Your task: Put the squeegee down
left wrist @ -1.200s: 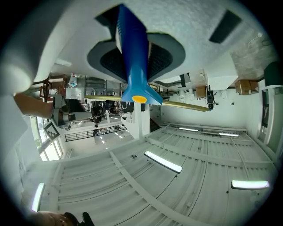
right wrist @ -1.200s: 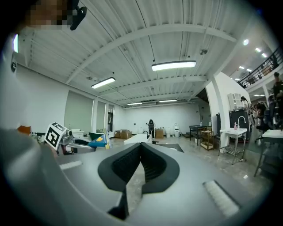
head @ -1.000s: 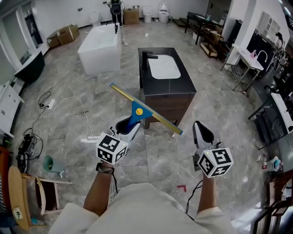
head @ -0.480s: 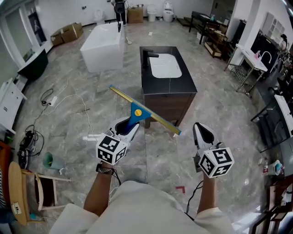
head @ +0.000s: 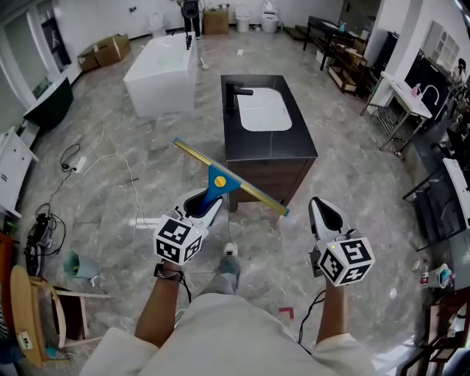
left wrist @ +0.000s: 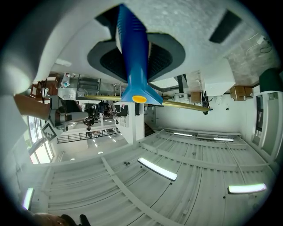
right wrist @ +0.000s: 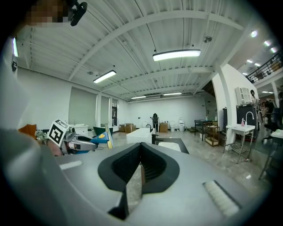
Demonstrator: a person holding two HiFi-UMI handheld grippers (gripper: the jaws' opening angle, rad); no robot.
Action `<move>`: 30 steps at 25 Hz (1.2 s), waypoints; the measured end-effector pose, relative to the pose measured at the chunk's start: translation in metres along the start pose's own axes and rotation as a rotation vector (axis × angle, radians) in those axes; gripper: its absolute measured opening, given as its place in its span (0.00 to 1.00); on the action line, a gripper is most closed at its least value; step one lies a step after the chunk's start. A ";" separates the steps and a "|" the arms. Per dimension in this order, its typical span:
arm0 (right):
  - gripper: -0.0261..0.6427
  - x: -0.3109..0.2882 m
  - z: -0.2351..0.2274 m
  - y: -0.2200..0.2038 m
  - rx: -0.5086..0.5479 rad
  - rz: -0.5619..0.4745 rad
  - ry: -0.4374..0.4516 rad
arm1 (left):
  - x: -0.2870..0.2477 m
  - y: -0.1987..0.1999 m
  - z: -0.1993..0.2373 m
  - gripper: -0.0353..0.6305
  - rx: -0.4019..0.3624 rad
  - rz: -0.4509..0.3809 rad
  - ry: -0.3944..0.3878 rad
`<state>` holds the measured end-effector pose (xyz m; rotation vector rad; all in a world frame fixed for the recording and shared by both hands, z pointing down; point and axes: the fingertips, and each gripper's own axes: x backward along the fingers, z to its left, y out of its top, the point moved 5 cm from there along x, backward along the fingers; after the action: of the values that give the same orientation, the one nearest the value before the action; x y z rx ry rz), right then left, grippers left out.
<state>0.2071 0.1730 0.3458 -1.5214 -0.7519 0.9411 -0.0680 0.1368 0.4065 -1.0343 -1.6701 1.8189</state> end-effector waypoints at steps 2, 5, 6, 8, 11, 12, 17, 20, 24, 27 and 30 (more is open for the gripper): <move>0.05 -0.022 -0.011 0.002 -0.001 0.002 0.004 | -0.019 0.001 0.015 0.26 0.005 -0.002 -0.001; 0.05 -0.057 -0.024 0.010 0.003 0.007 0.008 | -0.047 0.007 0.040 0.26 0.009 -0.004 -0.003; 0.05 -0.069 -0.028 0.013 0.004 0.008 0.008 | -0.056 0.010 0.049 0.26 0.011 -0.003 -0.004; 0.05 -0.091 -0.037 0.019 0.005 0.011 0.006 | -0.074 0.014 0.067 0.26 0.016 0.001 -0.005; 0.05 -0.122 -0.052 0.024 -0.009 0.019 0.004 | -0.099 0.018 0.091 0.26 0.023 0.010 -0.006; 0.05 -0.131 -0.057 0.025 -0.016 0.022 0.004 | -0.107 0.019 0.097 0.26 0.025 0.014 -0.006; 0.05 -0.176 -0.079 0.029 -0.039 0.040 0.006 | -0.143 0.019 0.130 0.26 0.051 0.034 -0.009; 0.05 -0.197 -0.089 0.032 -0.045 0.045 0.008 | -0.162 0.019 0.146 0.26 0.063 0.046 -0.010; 0.05 -0.222 -0.102 0.033 -0.047 0.052 0.002 | -0.184 0.017 0.165 0.26 0.074 0.055 -0.002; 0.05 -0.243 -0.111 0.034 -0.042 0.057 -0.007 | -0.200 0.016 0.181 0.26 0.087 0.062 0.002; 0.05 -0.266 -0.117 0.036 -0.033 0.065 -0.009 | -0.215 0.011 0.197 0.26 0.107 0.070 0.003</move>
<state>0.1821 -0.1180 0.3570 -1.5795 -0.7321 0.9886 -0.0880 -0.1527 0.4385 -1.0611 -1.5345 1.9276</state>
